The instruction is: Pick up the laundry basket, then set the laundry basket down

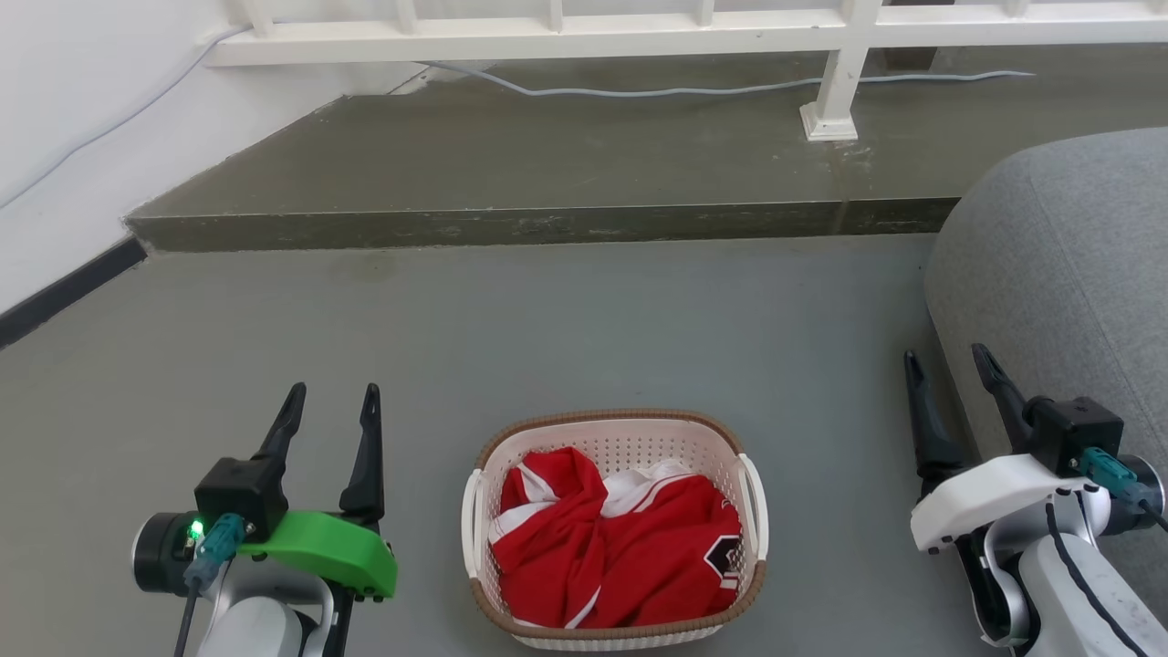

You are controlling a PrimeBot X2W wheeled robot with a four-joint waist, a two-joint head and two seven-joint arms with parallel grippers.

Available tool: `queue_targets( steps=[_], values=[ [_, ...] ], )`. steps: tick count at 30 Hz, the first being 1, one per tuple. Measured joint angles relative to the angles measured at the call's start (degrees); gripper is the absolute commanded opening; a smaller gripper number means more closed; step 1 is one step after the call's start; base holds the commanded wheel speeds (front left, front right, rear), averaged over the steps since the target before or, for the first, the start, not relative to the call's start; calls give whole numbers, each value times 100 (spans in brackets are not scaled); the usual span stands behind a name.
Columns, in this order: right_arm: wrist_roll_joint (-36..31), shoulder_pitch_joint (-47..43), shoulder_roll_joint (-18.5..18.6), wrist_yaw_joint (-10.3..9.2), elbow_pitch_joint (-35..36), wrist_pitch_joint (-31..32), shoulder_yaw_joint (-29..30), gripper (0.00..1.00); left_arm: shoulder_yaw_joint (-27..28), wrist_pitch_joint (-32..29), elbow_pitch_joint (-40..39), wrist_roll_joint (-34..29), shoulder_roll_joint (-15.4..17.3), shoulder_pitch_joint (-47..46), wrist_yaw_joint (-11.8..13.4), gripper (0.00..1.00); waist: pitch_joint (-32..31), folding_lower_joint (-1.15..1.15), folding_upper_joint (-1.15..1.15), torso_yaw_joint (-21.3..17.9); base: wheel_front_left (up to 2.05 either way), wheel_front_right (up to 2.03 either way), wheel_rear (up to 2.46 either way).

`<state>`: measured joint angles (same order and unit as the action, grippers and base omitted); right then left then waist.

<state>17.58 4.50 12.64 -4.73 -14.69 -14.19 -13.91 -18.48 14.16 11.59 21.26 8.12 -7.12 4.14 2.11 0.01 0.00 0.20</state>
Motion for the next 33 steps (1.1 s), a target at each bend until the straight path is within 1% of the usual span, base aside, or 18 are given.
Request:
queue_targets(
  steps=[22, 33],
  values=[
    [1, 39, -22, 9, -77, -14, 66, 100, 1, -52, 149, 0, -1, -16, 43, 100, 51, 0, 0, 11, 0, 0, 0],
    [4, 132, -45, 18, -74, -15, 82, 100, -3, -102, 86, -1, -3, -215, 49, 100, 406, 0, 0, 13, 0, 0, 0]
  ],
)
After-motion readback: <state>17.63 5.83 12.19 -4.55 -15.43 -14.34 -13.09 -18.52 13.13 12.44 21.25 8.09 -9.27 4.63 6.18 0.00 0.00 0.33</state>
